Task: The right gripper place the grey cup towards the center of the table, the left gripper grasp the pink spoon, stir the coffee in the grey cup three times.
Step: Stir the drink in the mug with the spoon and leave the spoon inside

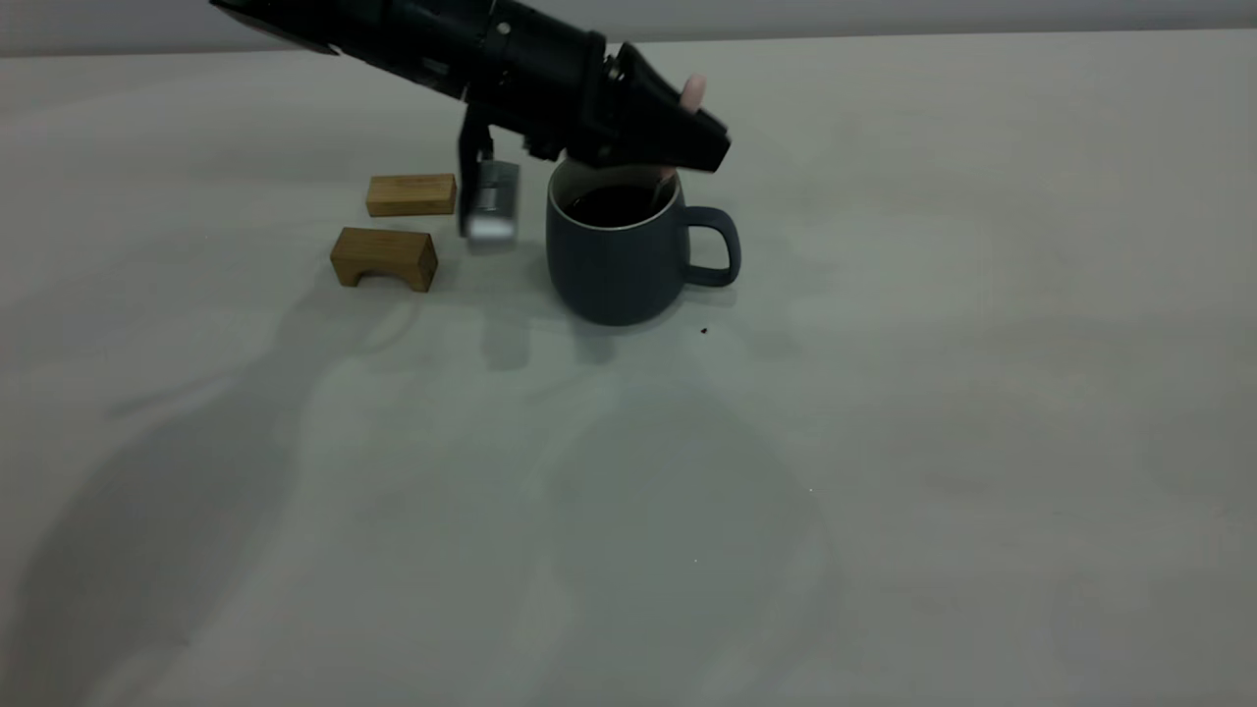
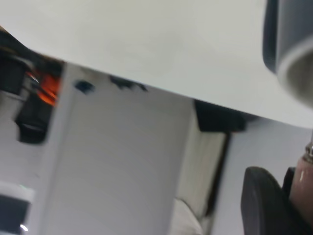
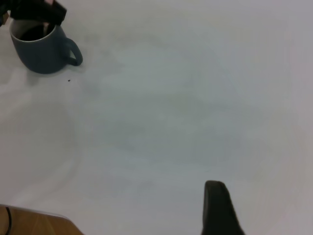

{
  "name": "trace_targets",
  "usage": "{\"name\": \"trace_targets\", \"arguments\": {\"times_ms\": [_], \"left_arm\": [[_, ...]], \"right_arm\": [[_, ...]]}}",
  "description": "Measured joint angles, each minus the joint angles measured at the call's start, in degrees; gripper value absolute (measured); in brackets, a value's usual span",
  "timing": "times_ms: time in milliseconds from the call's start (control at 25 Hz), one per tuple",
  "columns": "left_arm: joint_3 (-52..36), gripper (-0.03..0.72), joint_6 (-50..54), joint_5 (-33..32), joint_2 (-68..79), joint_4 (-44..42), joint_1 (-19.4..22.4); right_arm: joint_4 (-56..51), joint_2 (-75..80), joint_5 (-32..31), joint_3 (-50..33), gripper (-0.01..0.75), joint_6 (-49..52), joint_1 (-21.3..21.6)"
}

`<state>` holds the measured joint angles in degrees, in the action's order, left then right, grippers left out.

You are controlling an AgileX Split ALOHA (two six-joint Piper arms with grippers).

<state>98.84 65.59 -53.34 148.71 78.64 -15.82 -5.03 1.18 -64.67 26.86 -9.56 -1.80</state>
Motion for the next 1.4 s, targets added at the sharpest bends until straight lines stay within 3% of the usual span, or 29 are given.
{"name": "trace_targets", "arguments": {"times_ms": [200,1120,1240,1400], "left_arm": [[0.1,0.112,0.7,-0.1,0.0,-3.9,2.2],[0.4,0.119,1.0,0.7,0.0,-4.1,2.3],[0.4,0.201,0.9,-1.0,0.0,-5.0,2.3],[0.4,0.422,0.8,-4.4,0.0,-7.3,2.3]], "right_arm": [[0.0,0.0,0.0,0.0,0.491,0.0,0.0],[0.0,0.0,0.0,0.0,0.491,0.0,0.0],[0.0,0.0,0.0,0.0,0.491,0.0,0.0],[0.0,0.0,0.0,0.0,0.491,0.0,0.0]]}}
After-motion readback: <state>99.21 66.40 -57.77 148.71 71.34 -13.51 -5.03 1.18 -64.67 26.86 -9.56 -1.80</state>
